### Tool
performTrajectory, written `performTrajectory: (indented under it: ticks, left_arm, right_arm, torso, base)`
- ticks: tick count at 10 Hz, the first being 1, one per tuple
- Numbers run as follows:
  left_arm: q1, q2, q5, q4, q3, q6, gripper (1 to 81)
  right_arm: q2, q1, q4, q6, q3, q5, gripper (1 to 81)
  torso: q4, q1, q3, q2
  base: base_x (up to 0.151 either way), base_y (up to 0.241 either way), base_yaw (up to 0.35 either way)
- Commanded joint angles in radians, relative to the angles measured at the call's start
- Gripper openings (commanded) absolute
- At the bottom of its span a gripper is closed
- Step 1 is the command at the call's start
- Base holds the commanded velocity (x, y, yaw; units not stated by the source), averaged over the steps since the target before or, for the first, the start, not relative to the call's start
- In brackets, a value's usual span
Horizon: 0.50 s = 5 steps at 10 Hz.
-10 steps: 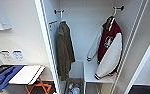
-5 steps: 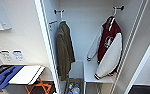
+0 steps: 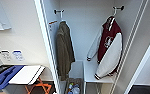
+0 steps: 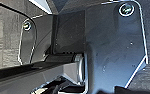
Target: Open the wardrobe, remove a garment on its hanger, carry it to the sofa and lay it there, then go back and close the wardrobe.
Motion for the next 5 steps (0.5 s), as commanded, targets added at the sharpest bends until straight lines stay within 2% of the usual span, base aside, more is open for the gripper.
performTrajectory:
  ticks: [1,5]
  left_arm:
    - [-0.094,0.001,-0.012,-0.003,0.004,-0.002,81.1]
    - [-0.138,0.021,-0.059,-0.006,0.001,-0.002,81.1]
  right_arm:
    - [0.016,0.036,0.003,-0.005,0.007,-0.060,81.1]
    - [0.019,0.044,0.002,-0.007,0.007,-0.060,81.1]
  torso:
    - [0.000,0.000,0.000,0.000]
    - [0.000,0.000,0.000,0.000]
  base:
    - [0.000,0.000,0.000]
    - [0.000,0.000,0.000]
